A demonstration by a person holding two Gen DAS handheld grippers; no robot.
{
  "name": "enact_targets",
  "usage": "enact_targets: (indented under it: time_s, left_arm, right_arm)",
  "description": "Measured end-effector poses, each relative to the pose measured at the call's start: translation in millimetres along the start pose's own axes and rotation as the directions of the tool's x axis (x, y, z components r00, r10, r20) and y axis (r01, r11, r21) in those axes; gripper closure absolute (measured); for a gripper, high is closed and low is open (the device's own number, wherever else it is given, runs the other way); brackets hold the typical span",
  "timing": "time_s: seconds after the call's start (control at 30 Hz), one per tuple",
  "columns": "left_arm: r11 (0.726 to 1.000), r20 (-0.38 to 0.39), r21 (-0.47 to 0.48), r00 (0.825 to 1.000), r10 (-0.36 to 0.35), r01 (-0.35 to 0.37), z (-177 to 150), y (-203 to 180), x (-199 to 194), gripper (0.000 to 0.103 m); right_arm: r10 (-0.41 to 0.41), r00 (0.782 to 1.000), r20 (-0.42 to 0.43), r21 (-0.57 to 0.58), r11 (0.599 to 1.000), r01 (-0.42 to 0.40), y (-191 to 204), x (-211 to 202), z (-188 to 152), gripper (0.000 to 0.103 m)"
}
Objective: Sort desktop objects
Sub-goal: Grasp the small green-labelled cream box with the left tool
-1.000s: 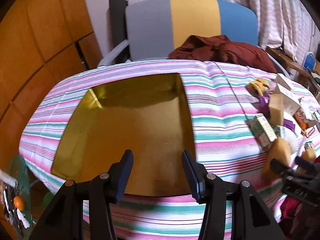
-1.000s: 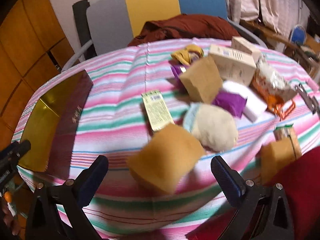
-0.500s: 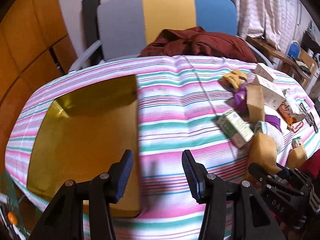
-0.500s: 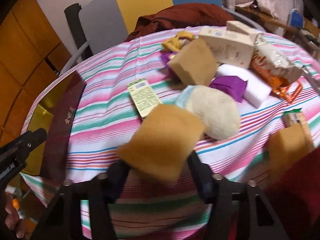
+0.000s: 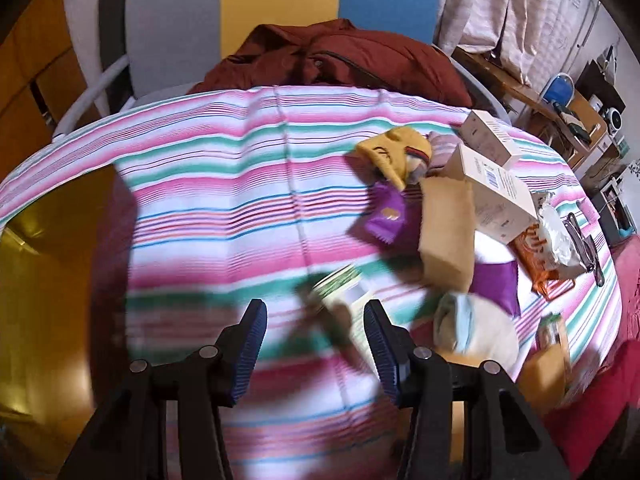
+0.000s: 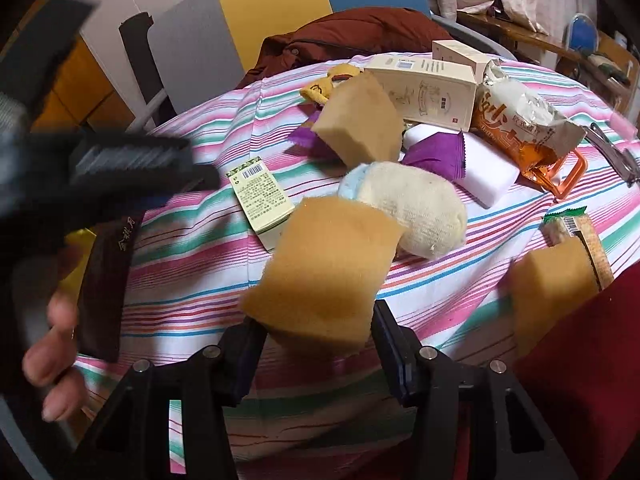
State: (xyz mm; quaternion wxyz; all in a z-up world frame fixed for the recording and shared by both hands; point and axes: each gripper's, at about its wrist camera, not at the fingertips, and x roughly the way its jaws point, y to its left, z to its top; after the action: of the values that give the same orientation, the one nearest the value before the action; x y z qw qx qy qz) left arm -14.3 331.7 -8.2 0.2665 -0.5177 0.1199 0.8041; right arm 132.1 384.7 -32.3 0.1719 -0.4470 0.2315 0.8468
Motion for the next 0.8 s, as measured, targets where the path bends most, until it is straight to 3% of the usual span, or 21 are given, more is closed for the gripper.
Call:
enact_targets:
  time_s: [0.1, 0.27, 0.37, 0.57, 0.7, 0.8]
  left_arm:
    - [0.998, -0.05, -0.049, 0.998, -0.03, 0.028, 5.9, -2.2, 20.6, 0.049]
    - [0.998, -0.02, -0.035, 0.998, -0.054, 0.053, 4.8, -3.9, 24.7, 0.049]
    - [0.999, 0.014, 0.021, 1.0, -0.025, 0.025, 1.7, -2.0, 20.4, 0.048]
    - [0.989, 0.063, 0.089, 0.992, 0.109, -0.114, -2.3, 5.2, 6.6, 0.047]
    - [0.994, 0.064, 0.094, 0.996, 0.054, -0.06, -1.5, 7.4, 5.3, 0.049]
    - [0.993, 0.027, 0.1, 0.998, 0.061, -0.064, -2.2, 6.3, 18.8, 0.049]
  right_arm:
    - [0.005, 1.0, -0.001, 0.004, 1.0, -0.005, -1.7, 0.0, -0.5, 0.05]
    - [0.014, 1.0, -0.003, 0.007, 1.0, -0.014, -4.5, -2.0, -1.9, 0.049]
    - [0.017, 1.0, -0.005, 0.01, 1.0, -0.017, -5.8, -2.0, -2.1, 0.048]
    - [0.02, 1.0, -0.008, 0.022, 1.0, -0.02, -8.9, -2.8, -1.4, 0.045]
    - [0.019, 1.0, -0.012, 0.026, 0.999, -0.019, -8.1, -3.3, -0.9, 0.043]
    - [0.015, 1.0, -0.012, 0.025, 1.0, -0.015, -9.4, -1.8, 2.6, 0.043]
